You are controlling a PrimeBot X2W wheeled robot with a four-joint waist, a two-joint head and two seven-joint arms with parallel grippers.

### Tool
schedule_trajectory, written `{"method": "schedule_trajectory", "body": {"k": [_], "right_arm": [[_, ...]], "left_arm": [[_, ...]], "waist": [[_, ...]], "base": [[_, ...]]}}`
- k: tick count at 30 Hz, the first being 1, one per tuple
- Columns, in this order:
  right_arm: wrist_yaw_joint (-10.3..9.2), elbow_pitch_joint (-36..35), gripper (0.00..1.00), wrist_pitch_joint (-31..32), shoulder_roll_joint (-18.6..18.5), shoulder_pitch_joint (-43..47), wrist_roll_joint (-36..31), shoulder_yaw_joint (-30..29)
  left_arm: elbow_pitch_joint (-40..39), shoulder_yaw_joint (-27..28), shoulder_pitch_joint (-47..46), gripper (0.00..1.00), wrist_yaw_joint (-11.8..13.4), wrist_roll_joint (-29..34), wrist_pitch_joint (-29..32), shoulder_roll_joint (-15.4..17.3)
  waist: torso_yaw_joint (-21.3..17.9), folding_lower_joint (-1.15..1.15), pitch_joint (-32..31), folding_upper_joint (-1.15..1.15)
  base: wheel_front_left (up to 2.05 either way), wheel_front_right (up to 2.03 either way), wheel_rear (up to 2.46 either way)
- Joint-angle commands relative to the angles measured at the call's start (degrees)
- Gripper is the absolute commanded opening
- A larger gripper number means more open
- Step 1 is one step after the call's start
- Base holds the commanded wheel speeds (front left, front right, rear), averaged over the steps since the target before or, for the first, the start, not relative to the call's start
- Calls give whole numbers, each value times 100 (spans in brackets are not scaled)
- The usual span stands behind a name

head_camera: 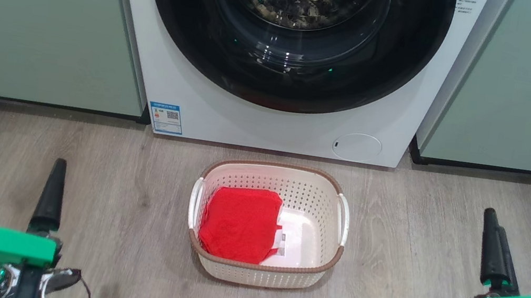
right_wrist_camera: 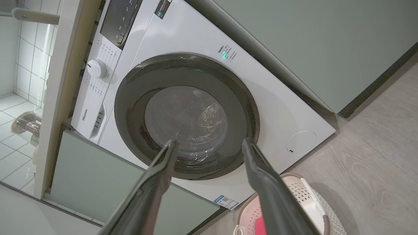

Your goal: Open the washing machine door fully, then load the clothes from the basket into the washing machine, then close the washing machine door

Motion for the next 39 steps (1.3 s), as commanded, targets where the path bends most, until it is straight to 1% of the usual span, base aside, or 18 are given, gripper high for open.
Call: {"method": "schedule_trajectory", "body": {"k": [1, 6, 10, 12, 14, 15, 17, 22, 27, 33, 36, 39], "right_arm": [[0, -338, 100, -93, -52, -232, -375, 91], [0, -498, 100, -178, -55, -205, -934, 165], [0, -588, 100, -246, -58, -178, -1303, 175], [0, -627, 100, -279, -59, -170, -1469, 184], [0, -596, 100, -313, -60, -143, -1515, 187], [0, -596, 100, -313, -60, -143, -1515, 187], [0, -530, 100, -347, -62, -120, -1576, 219], [0, -479, 100, -432, -65, -110, -2020, 270], [0, -362, 100, -516, -68, -106, -2344, 289], [0, -240, 100, -617, -72, -80, -2921, 377], [0, -185, 100, -668, -74, -92, -3163, 387], [0, -127, 100, -719, -76, -99, -3339, 393]], "left_arm": [[-334, 8, -296, 100, 76, 218, -83, 55], [-586, -140, -270, 100, 201, 722, -167, 58], [-741, -281, -244, 100, 375, 1023, -234, 60], [-806, -363, -238, 100, 384, 1231, -267, 61], [-871, -452, -234, 100, 415, 1474, -301, 62], [-871, -452, -234, 100, 415, 1474, -301, 62], [-929, -533, -226, 100, 485, 1692, -335, 64], [-1031, -802, -205, 100, 579, 2353, -418, 67], [-1006, -1100, -172, 100, 669, 3015, -502, 70], [-931, -1461, -188, 100, 766, 3801, -602, 84], [-882, -1671, -206, 100, 895, 4140, -653, 136], [-730, -1834, -183, 100, 1013, 4317, -703, 159]], "waist": [[1, -1, -5, 0], [7, -1, -26, 0], [7, -1, -41, 0], [5, -1, -47, 0], [2, -1, -53, 0], [2, -1, -53, 0], [-1, -1, -61, 0], [-12, -1, -74, 0], [-23, -1, -83, 0], [-22, -1, -98, 0], [-20, -1, -106, 0], [-21, -1, -128, 0]], "base": [[0, 0, 0], [0, 0, 0], [0, 0, 0], [0, 0, 0], [0, 0, 0], [0, 0, 0], [0, 0, 0], [0, 0, 0], [0, 0, 0], [0, 0, 0], [0, 0, 0], [0, 0, 0]]}}
